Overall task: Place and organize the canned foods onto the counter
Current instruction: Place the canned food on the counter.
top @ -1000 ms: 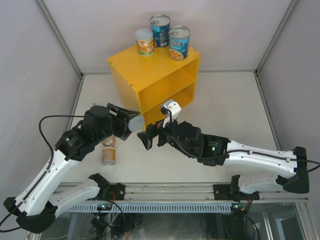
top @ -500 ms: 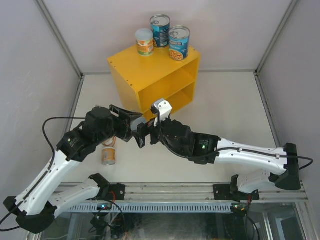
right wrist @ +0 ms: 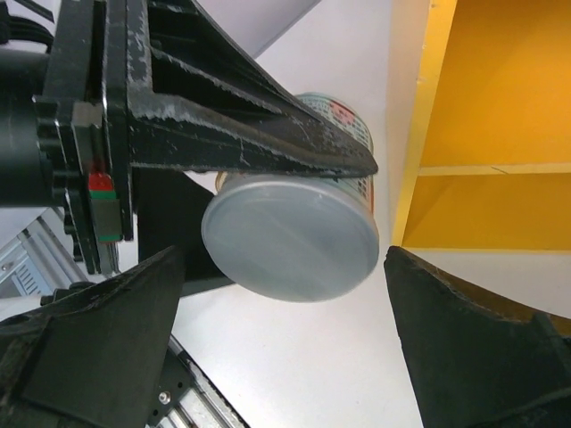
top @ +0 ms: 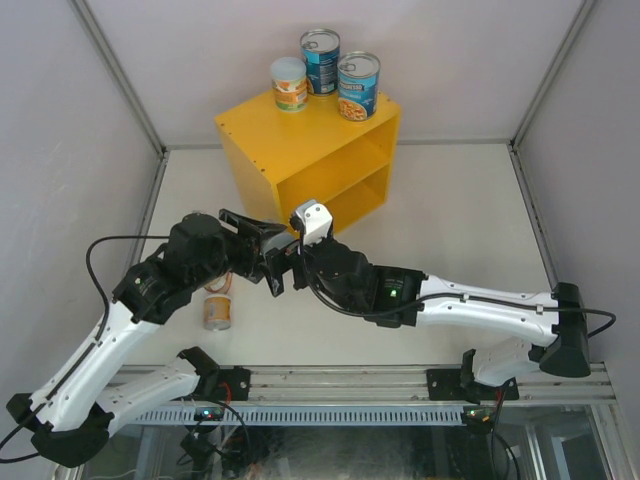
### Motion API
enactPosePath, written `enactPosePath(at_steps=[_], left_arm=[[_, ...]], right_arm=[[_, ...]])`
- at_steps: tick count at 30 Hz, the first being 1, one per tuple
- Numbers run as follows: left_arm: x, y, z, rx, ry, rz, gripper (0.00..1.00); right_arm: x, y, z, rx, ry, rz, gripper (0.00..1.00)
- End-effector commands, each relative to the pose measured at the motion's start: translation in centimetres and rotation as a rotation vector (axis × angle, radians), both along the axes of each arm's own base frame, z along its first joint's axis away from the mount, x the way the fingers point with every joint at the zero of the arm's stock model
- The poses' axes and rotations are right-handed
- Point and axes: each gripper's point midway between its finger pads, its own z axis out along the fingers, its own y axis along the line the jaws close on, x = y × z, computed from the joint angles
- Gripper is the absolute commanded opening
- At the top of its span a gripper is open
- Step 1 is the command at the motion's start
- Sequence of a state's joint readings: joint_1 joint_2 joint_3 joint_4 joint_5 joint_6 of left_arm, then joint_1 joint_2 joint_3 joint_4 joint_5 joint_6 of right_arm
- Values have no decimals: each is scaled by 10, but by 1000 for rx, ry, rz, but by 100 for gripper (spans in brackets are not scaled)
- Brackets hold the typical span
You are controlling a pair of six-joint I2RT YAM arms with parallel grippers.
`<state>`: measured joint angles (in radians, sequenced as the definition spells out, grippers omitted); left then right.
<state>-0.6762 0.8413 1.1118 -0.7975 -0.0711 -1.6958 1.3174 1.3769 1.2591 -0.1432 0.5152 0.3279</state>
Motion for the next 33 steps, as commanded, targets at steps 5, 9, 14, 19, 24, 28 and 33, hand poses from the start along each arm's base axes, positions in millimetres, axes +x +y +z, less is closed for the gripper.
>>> enactPosePath(at_steps=[5,9,14,19,24,28,33], left_arm=[[-3,-7,35,-123,-82,-19,0],[-5,-6,36,-134,-77,-18,0],[-6,-6,35,-142,-70,-19,0],[-7,-8,35,-154,-65,-23,0],[-7,-9,34,-162,-60,-25,0],[-7,-9,34,-171,-59,-22,0],[-6,-11,35,-197,-58,-20,0]], right_arm=[[8,9,38,89,-52,-6,93],[12,11,39,94,-52,-11,92],[13,15,39,98,-57,-8,89],[16,16,40,103,-63,-14,85],[19,17,40,106,-66,-19,82],[22,17,39,105,-64,-16,75],[24,16,38,105,-58,-16,63]])
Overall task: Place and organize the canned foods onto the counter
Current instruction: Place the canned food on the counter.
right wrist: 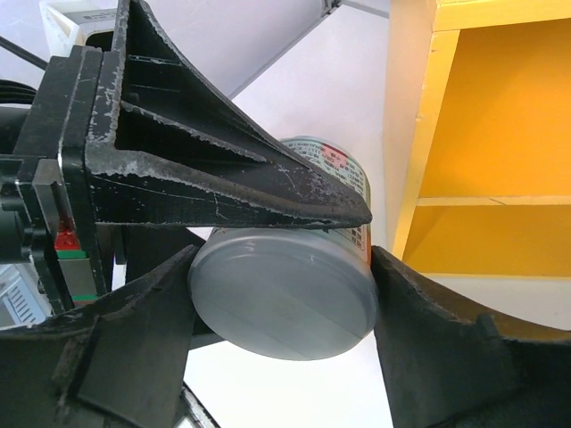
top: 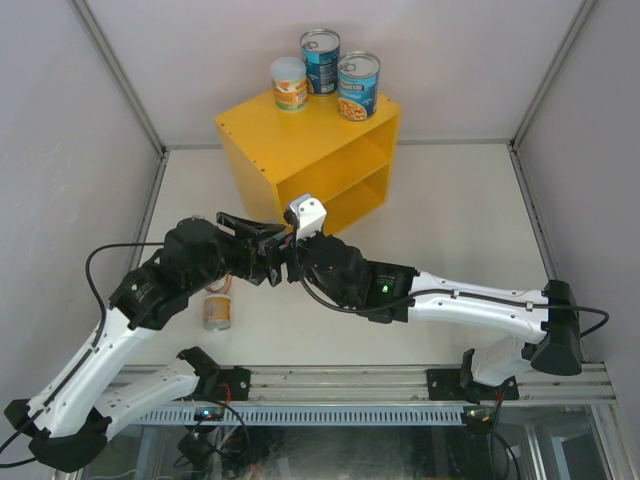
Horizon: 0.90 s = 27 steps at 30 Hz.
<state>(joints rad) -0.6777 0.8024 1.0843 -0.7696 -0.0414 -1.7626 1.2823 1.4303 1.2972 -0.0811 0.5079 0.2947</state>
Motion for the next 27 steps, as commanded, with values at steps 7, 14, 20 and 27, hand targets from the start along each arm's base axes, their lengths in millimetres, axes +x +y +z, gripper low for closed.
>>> enactPosePath(at_steps=[7,14,20,27], left_arm=[[2,-13,33,-161,-80,-17,0],[5,-14,41,-192,-112,-16,0],[8,-16,47,-205,-140,-19,4],[11,-14,72,-233,-223,-7,14]], right_arm=[[7,3,28,75,-22,5,49],[8,1,35,53,-23,17,30],[7,-3,49,35,-36,26,13],[9,-12,76,31,-67,32,2]])
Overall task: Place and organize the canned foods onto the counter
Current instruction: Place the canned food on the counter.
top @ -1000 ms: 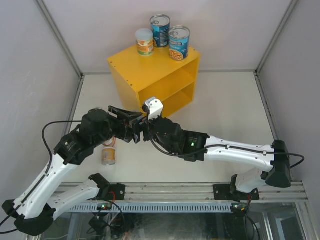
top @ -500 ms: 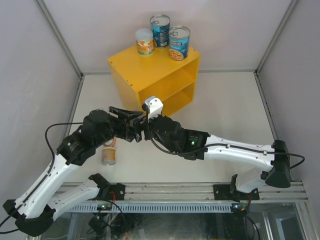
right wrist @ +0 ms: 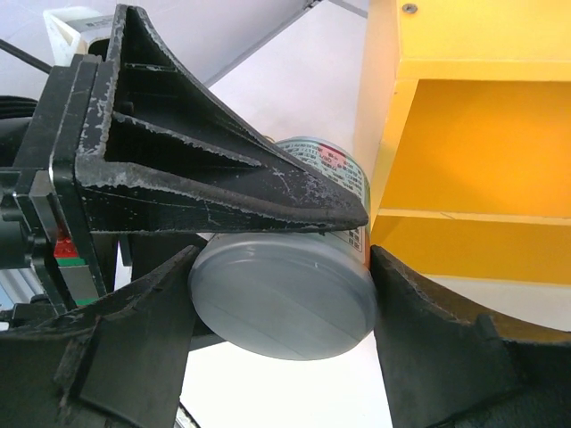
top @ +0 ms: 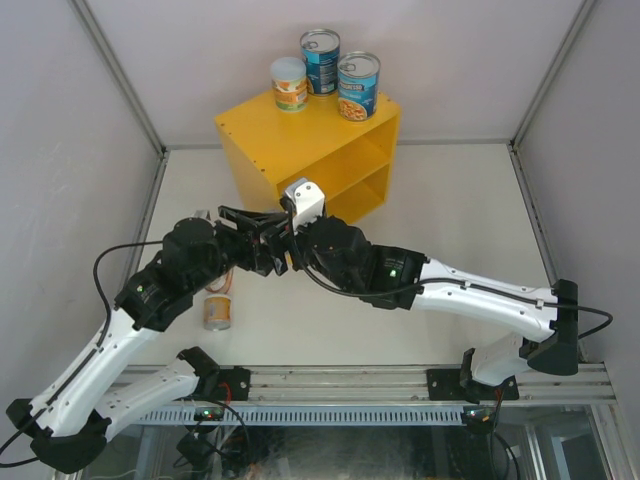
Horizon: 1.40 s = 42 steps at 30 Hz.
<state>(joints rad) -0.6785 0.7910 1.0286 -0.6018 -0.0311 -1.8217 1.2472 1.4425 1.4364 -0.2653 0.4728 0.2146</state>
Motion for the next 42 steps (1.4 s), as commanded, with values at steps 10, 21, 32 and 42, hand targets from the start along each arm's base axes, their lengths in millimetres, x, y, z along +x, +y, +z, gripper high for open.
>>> enactPosePath(at_steps=[10,21,32,42], left_arm=[[6,-8,77,-133,-234,-18,29],[15,-12,97,-155,-292,-4,45],[29,-22,112,-190,-344,4,47],[49,-35,133,-286,-385,18,15]], right_arm=[[1,-2,94,125,-83,45,0],[11,-15,118,127,-91,46,0],[22,-23,136,121,-87,48,0],[48,-36,147,110,-86,6,0]])
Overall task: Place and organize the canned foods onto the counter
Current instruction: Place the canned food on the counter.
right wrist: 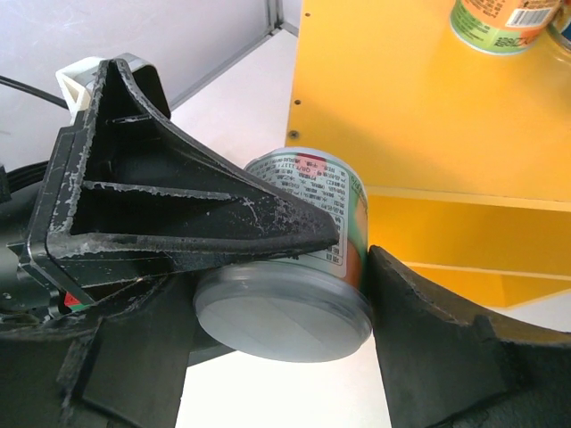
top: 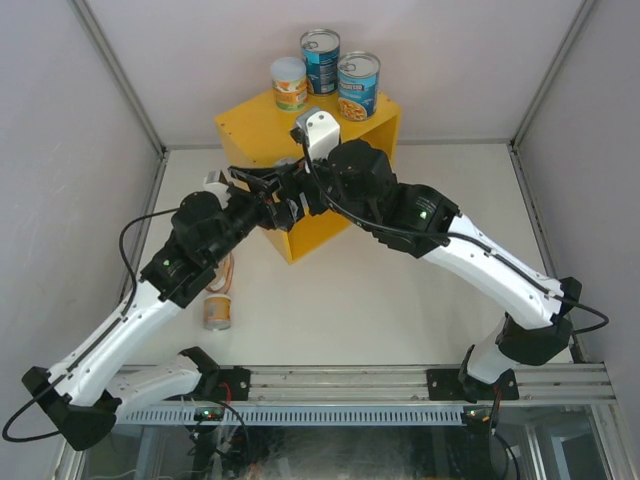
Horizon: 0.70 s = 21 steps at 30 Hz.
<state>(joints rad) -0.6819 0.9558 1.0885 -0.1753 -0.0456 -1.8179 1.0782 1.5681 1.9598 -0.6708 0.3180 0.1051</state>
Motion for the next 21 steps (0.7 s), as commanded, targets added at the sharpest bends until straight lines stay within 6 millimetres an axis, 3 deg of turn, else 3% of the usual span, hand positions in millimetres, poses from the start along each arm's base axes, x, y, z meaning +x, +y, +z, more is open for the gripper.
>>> enactPosePath(at_steps=[1,8,21], left_arm=[[5,-1,52,-99,-138,6,13],[21,-1,62,-142,-150,21,1],[45,5,72,-253,-95,100,0]], right_arm=[[6,-4,59,172,-51,0,0],[30,-21,66,176,-50,-34,0],[65,-24,69,162,-36,-53,0]])
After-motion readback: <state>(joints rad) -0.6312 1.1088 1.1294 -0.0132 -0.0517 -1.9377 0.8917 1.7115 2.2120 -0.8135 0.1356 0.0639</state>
